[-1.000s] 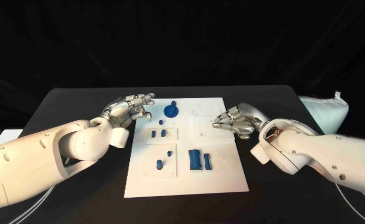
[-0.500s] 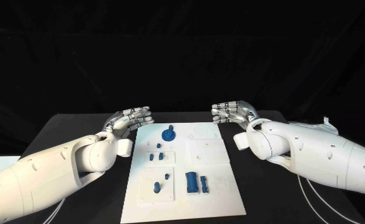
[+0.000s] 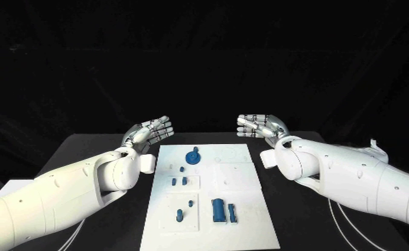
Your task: Assemble the parts on the task board
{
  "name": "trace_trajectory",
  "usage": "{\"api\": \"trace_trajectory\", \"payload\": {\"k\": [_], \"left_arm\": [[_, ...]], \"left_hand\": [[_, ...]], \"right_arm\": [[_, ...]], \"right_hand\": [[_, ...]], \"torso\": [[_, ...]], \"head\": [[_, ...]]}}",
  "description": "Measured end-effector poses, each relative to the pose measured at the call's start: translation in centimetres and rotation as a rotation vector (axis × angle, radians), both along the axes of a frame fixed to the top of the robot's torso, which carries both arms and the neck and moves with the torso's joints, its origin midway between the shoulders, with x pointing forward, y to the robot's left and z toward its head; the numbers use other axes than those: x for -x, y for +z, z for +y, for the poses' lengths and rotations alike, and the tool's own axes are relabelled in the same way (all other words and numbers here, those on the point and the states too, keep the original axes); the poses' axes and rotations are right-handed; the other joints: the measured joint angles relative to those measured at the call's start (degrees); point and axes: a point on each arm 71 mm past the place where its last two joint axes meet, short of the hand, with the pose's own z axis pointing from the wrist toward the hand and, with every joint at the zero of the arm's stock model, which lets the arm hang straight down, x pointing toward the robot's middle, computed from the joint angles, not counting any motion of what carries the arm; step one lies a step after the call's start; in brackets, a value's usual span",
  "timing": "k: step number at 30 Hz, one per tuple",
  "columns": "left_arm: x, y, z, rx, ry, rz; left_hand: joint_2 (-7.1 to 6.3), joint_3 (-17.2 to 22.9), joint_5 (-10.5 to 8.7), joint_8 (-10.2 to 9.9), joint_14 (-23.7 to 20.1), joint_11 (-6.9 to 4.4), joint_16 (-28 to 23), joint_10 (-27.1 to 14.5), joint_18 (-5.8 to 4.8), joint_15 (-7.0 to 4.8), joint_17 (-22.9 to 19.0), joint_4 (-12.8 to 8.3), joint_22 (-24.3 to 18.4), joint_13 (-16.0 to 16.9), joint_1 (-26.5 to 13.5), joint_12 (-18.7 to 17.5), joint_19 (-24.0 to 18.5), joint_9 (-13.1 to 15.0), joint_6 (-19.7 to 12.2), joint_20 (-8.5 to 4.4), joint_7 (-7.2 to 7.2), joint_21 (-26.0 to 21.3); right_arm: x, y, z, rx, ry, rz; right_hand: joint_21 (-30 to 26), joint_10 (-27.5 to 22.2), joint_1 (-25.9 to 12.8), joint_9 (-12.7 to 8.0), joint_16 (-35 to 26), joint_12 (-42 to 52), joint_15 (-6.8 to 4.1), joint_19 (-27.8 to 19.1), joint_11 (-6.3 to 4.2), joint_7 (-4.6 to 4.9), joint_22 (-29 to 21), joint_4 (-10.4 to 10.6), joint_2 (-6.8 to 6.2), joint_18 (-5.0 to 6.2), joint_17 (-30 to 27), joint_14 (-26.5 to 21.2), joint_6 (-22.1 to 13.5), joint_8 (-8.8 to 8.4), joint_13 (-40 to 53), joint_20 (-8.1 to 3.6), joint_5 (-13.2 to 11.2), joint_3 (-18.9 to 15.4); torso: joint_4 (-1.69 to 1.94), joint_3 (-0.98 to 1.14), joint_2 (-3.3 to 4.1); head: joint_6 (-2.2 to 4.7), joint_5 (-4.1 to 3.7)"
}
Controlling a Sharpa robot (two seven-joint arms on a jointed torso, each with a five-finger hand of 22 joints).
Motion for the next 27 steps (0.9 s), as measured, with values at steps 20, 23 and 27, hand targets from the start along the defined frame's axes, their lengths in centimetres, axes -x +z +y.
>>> {"api": "trace_trajectory", "payload": {"k": [20, 23, 27], "left_arm": [[5.2, 1.5, -3.4, -0.127, 0.053, -0.026], [5.7, 1.7, -3.4, -0.162, 0.081, -0.042], [6.0, 1.9, -3.4, -0.197, 0.111, -0.059]], "left_hand": [[2.82, -11.36, -6.59, -1.97, -26.17, -6.8, -6.9, -27.9, -3.85, -6.18, -1.86, -0.15, -9.72, -1.68, -35.25, -6.13, -21.18, -1.81, -27.23, -7.01, -7.52, -5.64], [2.86, -12.41, -7.05, -1.97, -28.47, -7.17, -8.66, -30.39, -5.36, -6.38, -1.86, -0.12, -10.6, -1.7, -38.43, -6.13, -23.02, -1.86, -29.68, -8.86, -8.35, -5.88], [2.92, -13.71, -7.05, -1.97, -31.51, -7.41, -10.47, -33.62, -7.06, -6.56, -1.92, -0.13, -11.71, -1.73, -42.46, -6.44, -25.41, -1.86, -32.81, -10.67, -9.0, -5.87]], "right_arm": [[5.7, 1.3, 5.2, -0.074, -0.064, -0.033], [6.0, 1.4, 5.3, -0.072, -0.092, -0.04], [6.0, 1.4, 5.1, -0.067, -0.121, -0.047]], "right_hand": [[-2.21, -30.29, -40.38, -3.3, -1.85, -1.55, -2.34, -30.37, -5.82, -7.04, -7.18, -2.11, -0.83, -6.27, -6.82, -32.39, -26.65, -1.47, -1.74, -7.34, -6.18, -0.81], [-2.21, -33.06, -44.08, -3.34, -1.85, -1.55, -2.39, -33.18, -5.96, -7.5, -8.66, -2.11, -0.84, -7.08, -7.17, -35.33, -29.1, -1.47, -1.77, -7.98, -6.43, -0.81], [-2.44, -36.25, -48.35, -3.34, -2.07, -1.55, -2.4, -36.38, -6.06, -7.88, -9.81, -2.27, -0.87, -7.95, -7.43, -38.76, -31.94, -1.47, -1.78, -8.48, -6.43, -0.97]], "torso": [[-0.68, 1.73, -0.77], [-0.69, 1.77, -0.77], [-0.69, 1.77, -0.78]], "head": [[0.89, 2.65], [0.9, 2.65], [0.9, 2.65]]}}
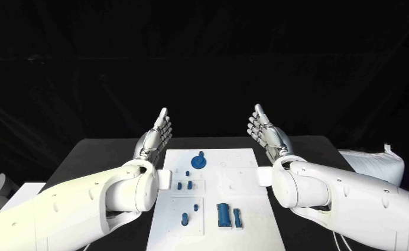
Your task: Assemble the parts on the task board
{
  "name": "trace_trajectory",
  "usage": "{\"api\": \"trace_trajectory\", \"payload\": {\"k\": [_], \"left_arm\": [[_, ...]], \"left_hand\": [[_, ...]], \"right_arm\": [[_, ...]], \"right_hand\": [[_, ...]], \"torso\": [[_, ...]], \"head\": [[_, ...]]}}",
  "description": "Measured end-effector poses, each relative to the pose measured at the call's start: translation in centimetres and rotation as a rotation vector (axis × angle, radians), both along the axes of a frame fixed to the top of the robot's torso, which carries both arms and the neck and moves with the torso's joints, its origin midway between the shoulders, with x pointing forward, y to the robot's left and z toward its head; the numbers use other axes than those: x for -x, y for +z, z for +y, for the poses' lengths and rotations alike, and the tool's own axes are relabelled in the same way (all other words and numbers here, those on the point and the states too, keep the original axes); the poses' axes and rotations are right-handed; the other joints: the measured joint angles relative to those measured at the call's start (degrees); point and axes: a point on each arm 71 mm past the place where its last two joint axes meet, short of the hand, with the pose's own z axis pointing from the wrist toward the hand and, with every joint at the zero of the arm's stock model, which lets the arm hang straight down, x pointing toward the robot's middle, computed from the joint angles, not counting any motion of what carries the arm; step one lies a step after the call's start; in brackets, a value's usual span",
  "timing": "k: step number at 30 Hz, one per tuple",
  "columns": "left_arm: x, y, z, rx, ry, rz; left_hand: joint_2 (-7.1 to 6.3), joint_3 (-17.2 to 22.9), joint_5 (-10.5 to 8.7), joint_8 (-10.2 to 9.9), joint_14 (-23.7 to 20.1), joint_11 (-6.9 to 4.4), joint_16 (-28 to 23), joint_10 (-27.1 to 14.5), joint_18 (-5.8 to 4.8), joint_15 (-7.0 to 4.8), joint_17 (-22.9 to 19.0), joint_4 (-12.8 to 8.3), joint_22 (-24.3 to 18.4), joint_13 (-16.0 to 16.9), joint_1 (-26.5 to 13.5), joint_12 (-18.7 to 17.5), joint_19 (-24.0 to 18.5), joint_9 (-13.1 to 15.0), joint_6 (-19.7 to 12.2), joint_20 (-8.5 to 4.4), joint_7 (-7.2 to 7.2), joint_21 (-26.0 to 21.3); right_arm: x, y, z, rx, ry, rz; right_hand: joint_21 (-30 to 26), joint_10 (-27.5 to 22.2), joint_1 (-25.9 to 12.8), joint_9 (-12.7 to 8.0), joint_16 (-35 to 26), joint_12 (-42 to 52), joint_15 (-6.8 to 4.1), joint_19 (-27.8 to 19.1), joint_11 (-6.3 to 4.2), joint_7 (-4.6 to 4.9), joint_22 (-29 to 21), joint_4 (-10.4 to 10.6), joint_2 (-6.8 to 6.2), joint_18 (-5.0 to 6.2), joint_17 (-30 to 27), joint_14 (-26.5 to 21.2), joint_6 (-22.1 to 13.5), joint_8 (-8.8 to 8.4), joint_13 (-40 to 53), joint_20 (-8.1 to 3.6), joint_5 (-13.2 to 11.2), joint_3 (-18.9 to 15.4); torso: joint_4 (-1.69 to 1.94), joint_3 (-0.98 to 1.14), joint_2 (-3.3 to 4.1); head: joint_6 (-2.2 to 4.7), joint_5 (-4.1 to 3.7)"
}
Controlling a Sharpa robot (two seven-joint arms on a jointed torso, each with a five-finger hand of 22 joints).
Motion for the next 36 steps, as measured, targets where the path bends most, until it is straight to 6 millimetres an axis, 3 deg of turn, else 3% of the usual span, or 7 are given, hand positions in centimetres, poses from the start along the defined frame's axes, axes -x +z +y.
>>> {"api": "trace_trajectory", "payload": {"k": [7, 9, 24, 28, 29, 32, 36], "left_arm": [[0.01, 0.13, 0.18, -0.032, 0.026, -0.018], [0.01, 0.15, 0.21, -0.036, 0.029, -0.02], [0.01, 0.21, 0.29, -0.049, 0.04, -0.029], [0.01, 0.21, 0.29, -0.05, 0.041, -0.029], [0.02, 0.22, 0.28, -0.05, 0.041, -0.03], [0.02, 0.22, 0.29, -0.051, 0.042, -0.03], [0.02, 0.22, 0.29, -0.051, 0.042, -0.03]], "left_hand": [[0.0, -2.18, -0.23, 0.0, -3.85, -0.19, -1.15, -4.1, -0.89, -0.06, 0.0, -0.03, -3.42, -0.01, -5.21, 0.0, -3.18, 0.0, -4.03, -1.12, -0.46, 0.0], [0.0, -3.35, -0.23, 0.0, -4.77, -0.21, -1.18, -5.1, -1.7, -0.12, 0.0, -0.01, -4.07, -0.01, -6.44, 0.0, -3.84, 0.01, -4.97, -1.41, -0.53, -0.22], [0.12, -6.13, -0.22, 0.0, -9.55, -0.28, -1.42, -10.33, -1.73, -0.25, 0.01, -0.01, -5.6, 0.0, -12.89, 0.0, -9.32, -0.01, -10.03, -1.69, -0.68, -0.22], [-0.06, -6.32, -0.22, 0.0, -11.36, -0.29, -1.42, -11.17, -1.73, -0.1, 0.01, -0.02, -5.63, 0.01, -13.86, 0.0, -10.93, -0.03, -10.91, -1.72, -0.58, -0.22], [0.03, -6.52, -0.22, 0.0, -13.65, -0.31, -1.42, -14.13, -1.72, -0.13, 0.01, 0.0, -5.65, 0.01, -15.05, 0.0, -11.93, -0.04, -13.82, -1.71, -0.6, -0.22], [0.01, -6.6, -0.22, 0.0, -15.2, -0.29, -1.42, -16.26, -1.73, -0.12, 0.01, -0.02, -5.72, 0.01, -20.38, 0.0, -12.56, -0.04, -15.86, -1.72, -0.66, -0.22], [0.0, -6.6, -0.22, 0.0, -15.2, -0.29, -1.42, -16.26, -1.72, -0.12, 0.02, -0.02, -5.72, 0.02, -20.54, 0.0, -12.56, -0.03, -15.86, -1.72, -0.66, -0.22]], "right_arm": [[0.0, 0.02, -0.17, 0.003, -0.024, -0.004], [0.0, 0.03, -0.2, 0.004, -0.028, -0.004], [0.0, 0.04, -0.27, 0.005, -0.039, -0.007], [0.01, 0.05, -0.27, 0.005, -0.04, -0.007], [0.01, 0.05, -0.27, 0.005, -0.04, -0.007], [0.0, 0.05, -0.28, 0.005, -0.04, -0.007], [0.0, 0.05, -0.28, 0.005, -0.041, -0.007]], "right_hand": [[0.0, -4.71, -6.23, -0.07, 0.0, 0.0, -0.05, -4.68, -0.05, -0.25, -0.88, -0.16, 0.03, -0.89, -0.16, -4.99, -4.12, 0.0, 0.0, -0.39, -0.22, 0.16], [0.0, -5.78, -7.62, -0.07, 0.0, 0.0, -0.03, -5.74, -0.09, -0.3, -0.97, -0.16, 0.02, -0.89, -0.18, -6.07, -5.02, -0.2, 0.0, -0.4, -0.22, 0.16], [0.0, -11.54, -15.43, -0.06, 0.0, 0.0, -0.02, -11.52, -0.1, -0.4, -1.21, -0.15, 0.04, -0.87, -0.22, -12.38, -10.14, -0.21, 0.02, -0.6, -0.21, 0.15], [0.0, -17.7, -22.57, -0.05, 0.01, 0.0, -0.06, -17.75, -0.14, -0.38, -1.21, -0.15, -0.06, -0.86, -0.22, -18.72, -15.75, -0.21, 0.01, -0.56, -0.21, 0.15], [0.0, -18.04, -23.77, -0.05, 0.01, 0.0, -0.05, -18.08, -0.11, -0.4, -1.21, -0.15, -0.04, -0.86, -0.22, -19.12, -15.92, -0.21, 0.0, -0.52, -0.21, 0.15], [0.0, -18.03, -24.05, -0.04, 0.01, 0.0, -0.05, -18.08, -0.11, -0.4, -1.21, -0.15, -0.01, -0.86, -0.21, -19.28, -15.92, -0.21, -0.03, -0.52, -0.21, 0.15], [0.0, -18.03, -24.18, -0.04, 0.01, 0.0, -0.05, -18.08, -0.11, -0.4, -1.2, -0.15, 0.0, -0.86, -0.2, -19.28, -15.92, -0.21, -0.03, -0.52, -0.21, 0.15]], "torso": [[0.0, 0.02, -0.01], [0.0, 0.02, -0.01], [0.0, 0.02, -0.01], [0.0, 0.01, -0.01], [0.0, 0.01, -0.01], [0.0, 0.01, -0.01], [0.0, 0.01, -0.01]], "head": [[0.0, 0.01], [0.0, 0.01], [0.0, 0.01], [0.0, 0.01], [0.0, 0.01], [0.0, 0.01], [0.0, 0.01]]}}
